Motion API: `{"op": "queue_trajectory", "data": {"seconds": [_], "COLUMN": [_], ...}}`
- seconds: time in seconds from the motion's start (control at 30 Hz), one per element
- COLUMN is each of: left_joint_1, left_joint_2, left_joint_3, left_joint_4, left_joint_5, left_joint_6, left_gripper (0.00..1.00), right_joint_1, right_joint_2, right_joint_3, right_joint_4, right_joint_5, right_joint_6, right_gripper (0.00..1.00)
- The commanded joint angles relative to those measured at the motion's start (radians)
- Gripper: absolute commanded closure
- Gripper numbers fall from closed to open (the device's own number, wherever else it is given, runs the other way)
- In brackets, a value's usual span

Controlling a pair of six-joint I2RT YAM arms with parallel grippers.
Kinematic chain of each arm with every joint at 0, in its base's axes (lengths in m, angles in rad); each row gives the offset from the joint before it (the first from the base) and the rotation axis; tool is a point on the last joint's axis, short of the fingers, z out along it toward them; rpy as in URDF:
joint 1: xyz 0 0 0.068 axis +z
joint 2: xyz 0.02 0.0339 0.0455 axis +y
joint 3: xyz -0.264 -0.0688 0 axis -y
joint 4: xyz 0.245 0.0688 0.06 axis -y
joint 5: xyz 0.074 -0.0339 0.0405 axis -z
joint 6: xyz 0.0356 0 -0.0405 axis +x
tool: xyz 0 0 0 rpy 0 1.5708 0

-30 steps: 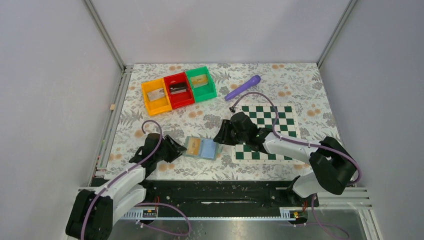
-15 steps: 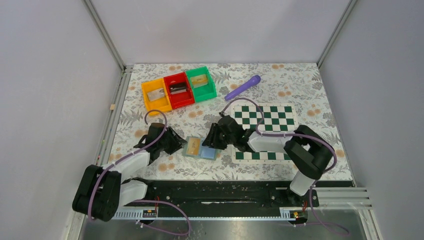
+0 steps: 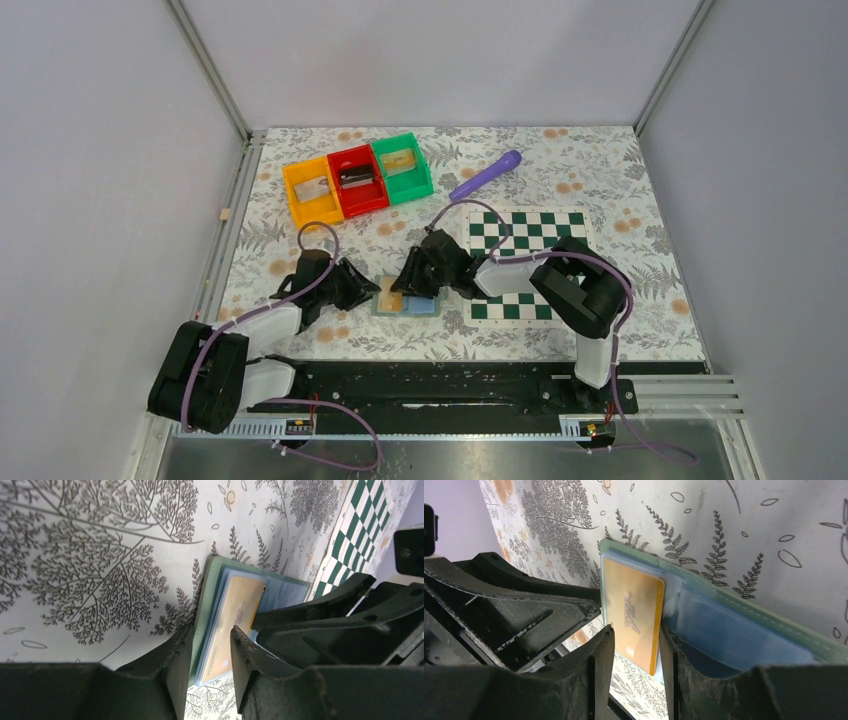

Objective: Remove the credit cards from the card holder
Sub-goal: Remove the credit card from the card holder.

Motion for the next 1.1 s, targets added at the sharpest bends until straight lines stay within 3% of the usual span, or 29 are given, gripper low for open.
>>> {"op": "queue_trajectory", "data": {"seconds": [0.0, 0.23, 0.37, 0.73, 1.07], "left_joint_1": [-0.003, -0.004, -0.004, -0.003, -0.003], "left_joint_2": [-0.029, 0.002, -0.004, -0.034, -0.071], "left_joint_3": [-0.059, -0.079, -0.107, -0.14, -0.124], "left_joint_4": [0.036, 0.128, 0.197, 0.26, 0.168], "left_joint_5": [0.1, 0.18, 0.194, 0.224, 0.188], "left_joint_6": [-0.02, -0.048, -0.073, -0.122, -0.081], "left_gripper": [0.68, 0.83, 1.0, 1.0, 1.0], "right_joint_1": [0.005, -0.019, -0.032, -0.056, -0.056], "right_joint_2": [0.031, 0.08, 0.097, 0.136, 0.109], "right_joint_3": [-0.049, -0.165, -0.222, -0.256, -0.23], "right_joint_4": [0.117, 0.402, 0.573, 0.851, 0.879], "right_joint_5": [-0.051, -0.127, -0.174, -0.299, -0.399], "right_joint_6": [0.047, 0.13, 0.156, 0.198, 0.203], "right_gripper": [0.55, 0.6, 0.62, 0.66, 0.71]}}
